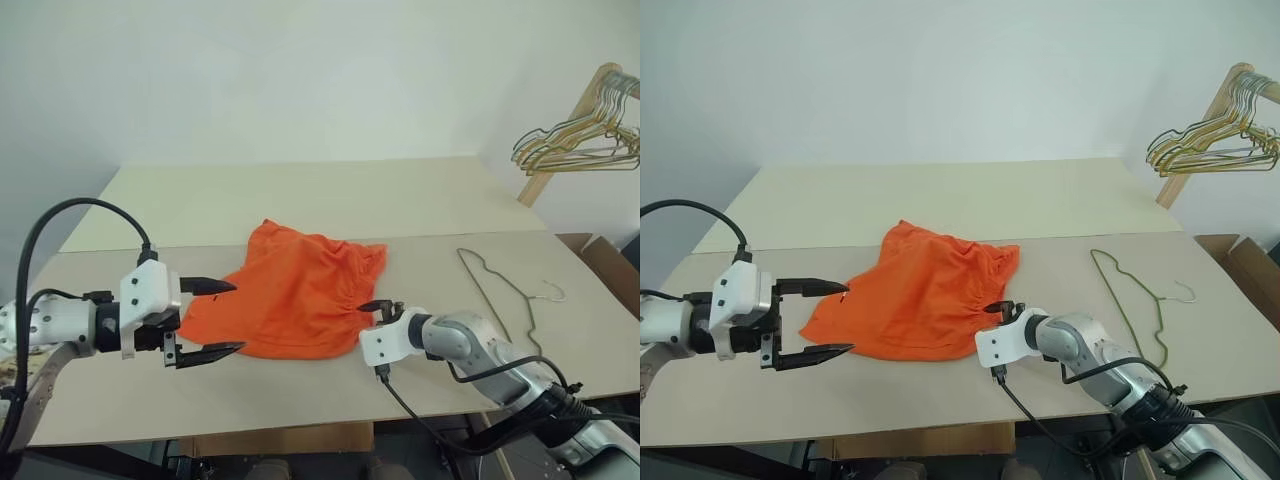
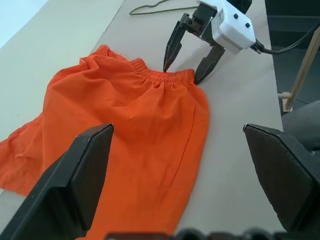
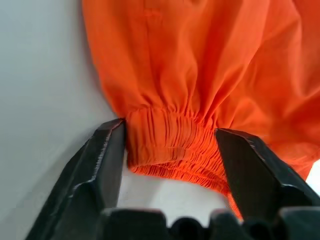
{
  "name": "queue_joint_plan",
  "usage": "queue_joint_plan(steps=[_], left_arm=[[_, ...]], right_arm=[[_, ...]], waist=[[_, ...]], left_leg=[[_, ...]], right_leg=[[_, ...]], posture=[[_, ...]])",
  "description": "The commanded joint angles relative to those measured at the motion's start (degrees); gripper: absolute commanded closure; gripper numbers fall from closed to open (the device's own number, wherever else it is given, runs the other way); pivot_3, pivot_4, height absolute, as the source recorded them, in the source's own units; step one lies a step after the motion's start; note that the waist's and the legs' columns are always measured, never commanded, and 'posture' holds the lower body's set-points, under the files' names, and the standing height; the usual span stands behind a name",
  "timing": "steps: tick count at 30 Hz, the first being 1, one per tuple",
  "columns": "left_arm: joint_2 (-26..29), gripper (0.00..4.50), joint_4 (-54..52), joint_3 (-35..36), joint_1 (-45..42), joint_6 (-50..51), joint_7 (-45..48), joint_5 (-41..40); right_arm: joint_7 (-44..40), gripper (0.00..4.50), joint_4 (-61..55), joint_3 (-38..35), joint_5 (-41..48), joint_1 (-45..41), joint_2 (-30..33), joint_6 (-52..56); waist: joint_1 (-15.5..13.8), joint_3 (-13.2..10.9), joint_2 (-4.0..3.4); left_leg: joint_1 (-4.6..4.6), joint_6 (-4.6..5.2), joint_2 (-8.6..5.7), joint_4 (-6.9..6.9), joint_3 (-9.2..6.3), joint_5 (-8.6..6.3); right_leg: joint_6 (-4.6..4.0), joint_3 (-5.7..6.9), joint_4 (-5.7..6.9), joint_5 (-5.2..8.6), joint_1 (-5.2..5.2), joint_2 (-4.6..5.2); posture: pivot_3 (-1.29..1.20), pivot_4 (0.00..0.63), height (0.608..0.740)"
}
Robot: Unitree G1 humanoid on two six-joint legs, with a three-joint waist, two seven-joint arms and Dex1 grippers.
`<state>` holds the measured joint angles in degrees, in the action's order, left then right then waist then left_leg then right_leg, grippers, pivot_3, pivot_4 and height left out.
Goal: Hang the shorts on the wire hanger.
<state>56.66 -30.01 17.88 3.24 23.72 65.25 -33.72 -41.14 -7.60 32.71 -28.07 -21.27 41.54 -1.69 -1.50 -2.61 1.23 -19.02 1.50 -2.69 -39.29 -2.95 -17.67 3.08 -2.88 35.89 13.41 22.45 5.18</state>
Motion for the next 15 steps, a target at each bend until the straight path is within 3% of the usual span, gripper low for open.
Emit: queue_joint_plan(steps=[1, 7, 11, 15], left_arm=[[0.28, 0.00, -0.83, 1.29, 0.54, -1.84, 1.08, 0.21], [1.69, 0.00, 2.98, -2.80, 0.66, -5.37, 1.46, 7.55], [4.49, 0.00, 8.79, -6.96, 0.66, -13.29, 1.90, 17.78], [6.41, 0.00, 14.45, -10.89, -1.14, -18.94, -0.93, 27.35]], right_arm=[[-0.44, 2.42, 1.14, -1.19, -0.89, -0.77, -0.36, -3.30], [-0.36, 4.41, 3.18, -2.01, -1.42, -0.48, -1.07, -5.83], [-0.73, 4.47, 2.54, -4.90, 1.04, 0.84, 0.18, -6.97], [-2.80, 4.47, -0.72, -9.90, 8.88, 4.66, 3.00, -10.97]], waist=[[-0.03, -0.01, 0.00], [-0.09, -0.04, -0.02], [-0.11, -0.07, -0.04], [-0.71, -0.16, -0.07]], left_leg=[[-0.01, 0.00, 0.00, 0.01, 0.00, 0.00], [-0.06, -0.02, -0.04, 0.09, 0.00, 0.01], [-0.06, -0.02, -0.06, 0.12, 0.00, 0.01], [-0.15, -0.01, -0.09, 0.19, -0.01, 0.01]], right_leg=[[0.00, 0.00, 0.00, 0.00, 0.03, 0.00], [-0.04, 0.00, 0.01, 0.02, 0.15, 0.01], [-0.05, 0.00, 0.01, 0.02, 0.14, 0.01], [-0.06, 0.00, -0.03, 0.04, 0.26, 0.04]], posture=[[0.12, 0.032, 0.740], [0.12, 0.034, 0.740], [0.11, 0.035, 0.740], [0.08, 0.037, 0.740]])
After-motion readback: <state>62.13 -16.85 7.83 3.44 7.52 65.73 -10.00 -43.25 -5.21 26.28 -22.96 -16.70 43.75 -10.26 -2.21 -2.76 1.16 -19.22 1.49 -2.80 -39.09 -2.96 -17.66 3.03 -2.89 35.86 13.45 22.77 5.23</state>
